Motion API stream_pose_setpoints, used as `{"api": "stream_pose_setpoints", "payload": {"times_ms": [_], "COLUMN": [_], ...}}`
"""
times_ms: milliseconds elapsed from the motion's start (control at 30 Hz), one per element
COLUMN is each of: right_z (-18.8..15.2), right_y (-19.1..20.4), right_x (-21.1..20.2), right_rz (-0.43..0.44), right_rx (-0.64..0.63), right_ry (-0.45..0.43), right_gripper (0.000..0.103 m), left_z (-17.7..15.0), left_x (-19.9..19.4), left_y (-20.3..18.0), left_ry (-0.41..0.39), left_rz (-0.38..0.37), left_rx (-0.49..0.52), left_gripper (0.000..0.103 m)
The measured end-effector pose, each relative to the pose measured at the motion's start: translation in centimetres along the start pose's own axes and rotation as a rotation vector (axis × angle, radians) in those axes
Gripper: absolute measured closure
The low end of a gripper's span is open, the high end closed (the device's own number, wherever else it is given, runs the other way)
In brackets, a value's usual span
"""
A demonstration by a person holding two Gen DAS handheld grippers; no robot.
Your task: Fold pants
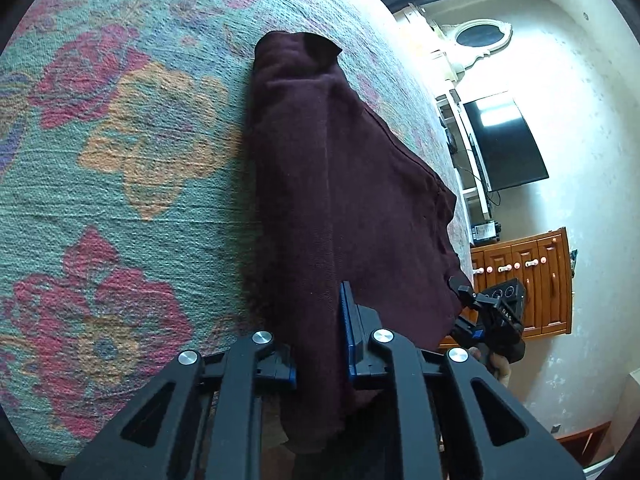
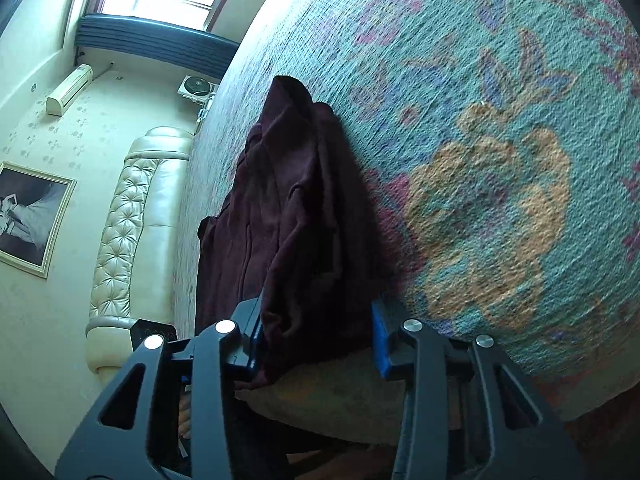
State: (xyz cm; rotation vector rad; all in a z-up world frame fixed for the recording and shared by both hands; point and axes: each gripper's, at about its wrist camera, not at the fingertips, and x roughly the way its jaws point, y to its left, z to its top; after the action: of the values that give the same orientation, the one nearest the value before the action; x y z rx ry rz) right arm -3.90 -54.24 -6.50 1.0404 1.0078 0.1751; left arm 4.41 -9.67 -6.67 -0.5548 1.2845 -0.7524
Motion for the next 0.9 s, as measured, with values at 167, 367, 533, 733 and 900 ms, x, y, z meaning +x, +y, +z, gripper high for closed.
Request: {"api": "stream_pose_setpoints", "payload": {"times_ms": [167,367,533,733,900], "right_z": [-0.3,-1.2,-2.5,-4.2,-4.4], "right_y": [1.9,4.7,7.3,10.4,10.9], "right_x": [0.6,2.6,5.6,9.1,9.9], "right_rz": [-0.006,0.014,0.036,0.054,0.045], "right_rx": [-0.013,-0.049,-0.086,-0.146,-0.154], "right_ry": [-0.011,0.020,0.083,0.166,0.178], "right_gripper": [0.066,0.066,0.066,0.066,0.066], "left_z": [0.1,0.6,0.2,-0.9,-1.8], "left_x": [-1.1,-3.1,-5.7,-9.2,-9.3], "left_y": [-0.7,0.5,2.5,4.8,5.7], "left_ry": [-0.028,-0.051,-0.071,-0.099,-0.106], "left_rz": [0.022,0.052,0.087,0.139,0.139], "left_rx": [0.019,0.015,0.001,-0.021,-0.047], "left_gripper": [0.091,0.092,0.092,0.092,0.091]}}
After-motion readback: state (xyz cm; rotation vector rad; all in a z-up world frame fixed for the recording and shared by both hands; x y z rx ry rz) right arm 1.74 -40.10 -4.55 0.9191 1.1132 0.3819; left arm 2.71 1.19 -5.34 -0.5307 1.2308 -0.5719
